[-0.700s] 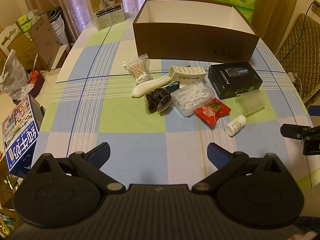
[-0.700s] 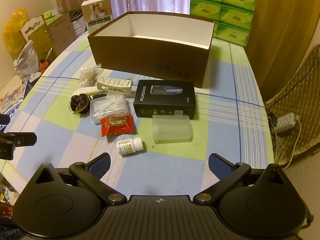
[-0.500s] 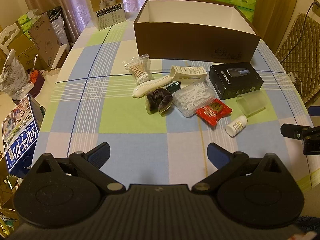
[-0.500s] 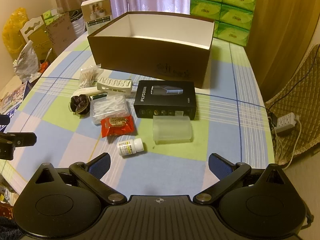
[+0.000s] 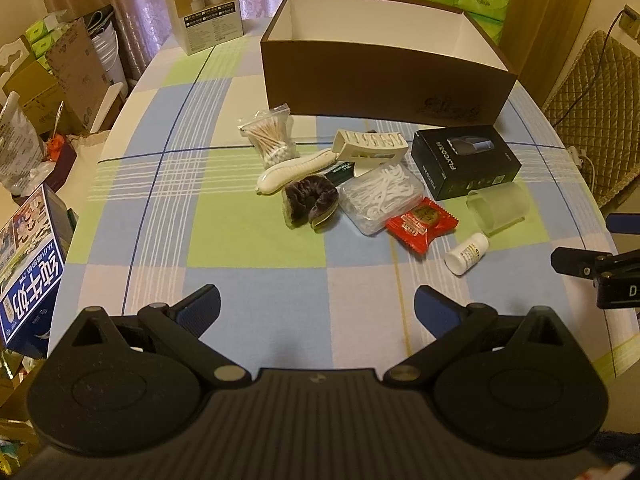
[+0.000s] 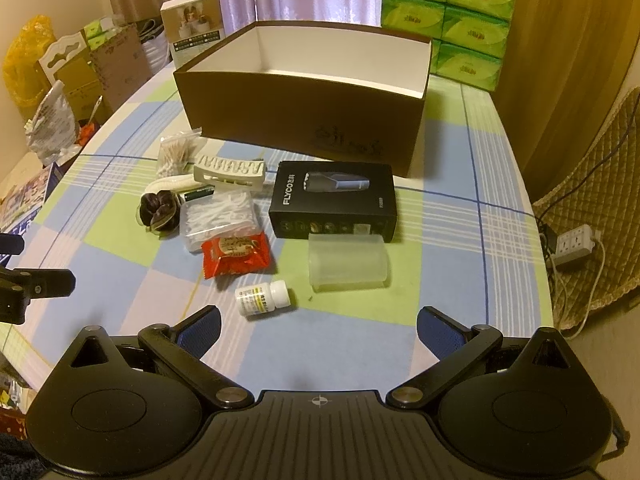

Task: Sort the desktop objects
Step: 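Move the right tool toward the frosted plastic cup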

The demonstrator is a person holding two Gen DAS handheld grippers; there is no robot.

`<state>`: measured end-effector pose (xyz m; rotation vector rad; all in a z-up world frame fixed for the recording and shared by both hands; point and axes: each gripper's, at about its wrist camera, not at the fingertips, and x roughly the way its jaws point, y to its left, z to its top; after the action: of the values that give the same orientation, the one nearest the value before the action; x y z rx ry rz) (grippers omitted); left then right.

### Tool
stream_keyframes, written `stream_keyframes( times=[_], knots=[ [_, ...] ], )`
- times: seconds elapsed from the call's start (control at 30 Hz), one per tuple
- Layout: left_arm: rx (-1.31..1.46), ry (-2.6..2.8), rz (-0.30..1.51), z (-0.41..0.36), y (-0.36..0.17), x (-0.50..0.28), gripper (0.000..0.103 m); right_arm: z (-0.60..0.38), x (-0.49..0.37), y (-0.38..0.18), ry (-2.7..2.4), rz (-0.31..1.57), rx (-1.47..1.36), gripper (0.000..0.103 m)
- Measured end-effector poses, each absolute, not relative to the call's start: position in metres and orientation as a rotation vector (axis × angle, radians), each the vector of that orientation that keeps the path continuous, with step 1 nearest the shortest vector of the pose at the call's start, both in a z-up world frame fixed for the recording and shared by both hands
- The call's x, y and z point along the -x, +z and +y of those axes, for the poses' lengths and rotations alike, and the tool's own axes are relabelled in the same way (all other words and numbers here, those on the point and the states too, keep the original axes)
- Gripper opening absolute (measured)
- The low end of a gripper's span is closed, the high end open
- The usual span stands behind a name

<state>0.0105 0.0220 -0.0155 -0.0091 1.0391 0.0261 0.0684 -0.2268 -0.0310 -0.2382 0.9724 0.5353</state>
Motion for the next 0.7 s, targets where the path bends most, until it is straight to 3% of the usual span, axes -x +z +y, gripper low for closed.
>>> stream_keyframes(
  times=[0.7],
  knots=[
    [0.002,0.009,0.977,0.035,-0.025,-0.032,0.101,-0.228,-0.085,-0.045,0.539,0.909,0.179,0.101]
  ],
)
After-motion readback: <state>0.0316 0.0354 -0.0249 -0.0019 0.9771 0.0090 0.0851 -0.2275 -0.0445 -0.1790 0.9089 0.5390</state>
